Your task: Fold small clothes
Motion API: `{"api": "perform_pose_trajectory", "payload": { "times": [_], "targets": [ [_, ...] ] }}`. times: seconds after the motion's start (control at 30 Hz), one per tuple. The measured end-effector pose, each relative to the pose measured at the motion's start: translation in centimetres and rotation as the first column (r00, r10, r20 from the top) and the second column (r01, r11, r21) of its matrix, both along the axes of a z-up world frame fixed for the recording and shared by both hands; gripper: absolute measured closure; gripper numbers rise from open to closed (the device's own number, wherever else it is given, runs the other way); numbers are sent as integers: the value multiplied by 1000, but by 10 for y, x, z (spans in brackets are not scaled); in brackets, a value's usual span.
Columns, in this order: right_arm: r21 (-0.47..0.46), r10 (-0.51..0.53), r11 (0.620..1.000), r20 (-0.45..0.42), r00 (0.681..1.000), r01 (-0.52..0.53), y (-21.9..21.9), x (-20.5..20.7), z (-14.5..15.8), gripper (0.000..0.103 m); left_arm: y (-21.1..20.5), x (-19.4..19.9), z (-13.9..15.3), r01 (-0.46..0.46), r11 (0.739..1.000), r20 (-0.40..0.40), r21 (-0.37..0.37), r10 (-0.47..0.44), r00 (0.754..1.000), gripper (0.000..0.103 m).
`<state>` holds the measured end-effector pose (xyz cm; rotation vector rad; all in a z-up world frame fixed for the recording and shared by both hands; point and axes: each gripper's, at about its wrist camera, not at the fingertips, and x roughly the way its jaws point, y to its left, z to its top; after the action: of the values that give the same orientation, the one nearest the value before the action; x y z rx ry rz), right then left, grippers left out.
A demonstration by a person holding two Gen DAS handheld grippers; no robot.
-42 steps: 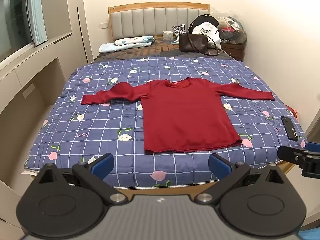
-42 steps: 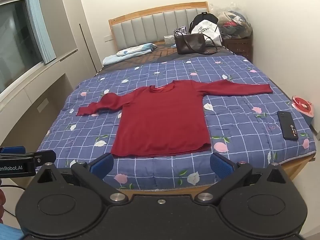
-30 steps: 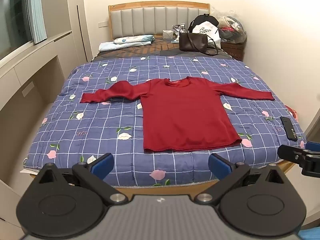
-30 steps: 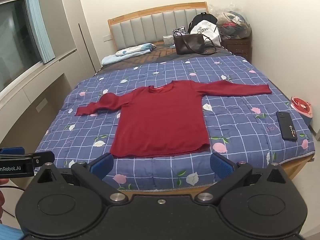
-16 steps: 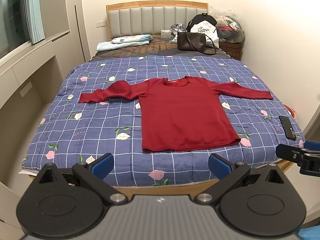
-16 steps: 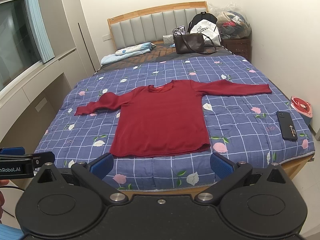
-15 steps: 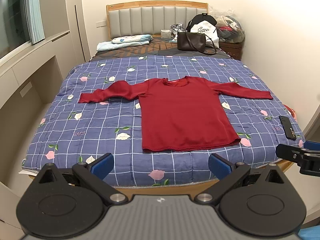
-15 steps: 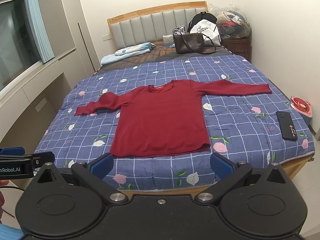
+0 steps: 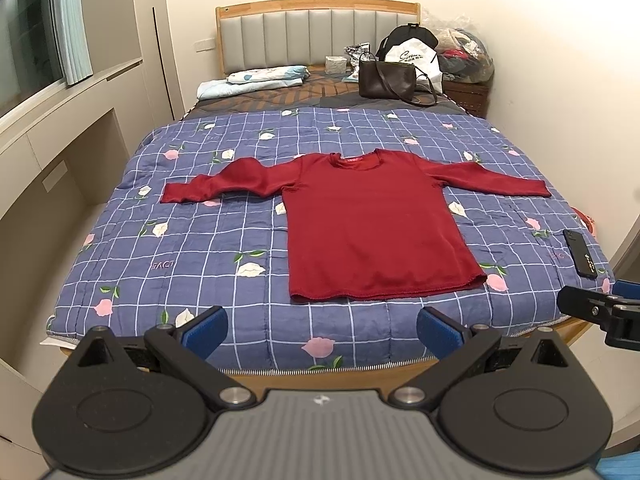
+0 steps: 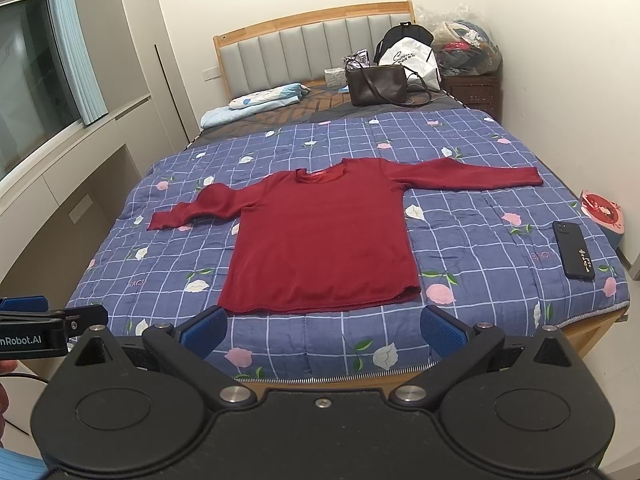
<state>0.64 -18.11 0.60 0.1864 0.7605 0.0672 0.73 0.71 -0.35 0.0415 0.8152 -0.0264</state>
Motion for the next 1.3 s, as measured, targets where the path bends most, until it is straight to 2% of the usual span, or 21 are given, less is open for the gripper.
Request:
{"api": "perform_pose_trajectory", "payload": {
  "times": [1.3],
  "targets": [
    [-3, 0, 1000, -1, 1000, 0, -1, 1, -2, 0, 2, 2, -3, 7, 1000, -5, -9, -7, 1000, 0]
  ]
}}
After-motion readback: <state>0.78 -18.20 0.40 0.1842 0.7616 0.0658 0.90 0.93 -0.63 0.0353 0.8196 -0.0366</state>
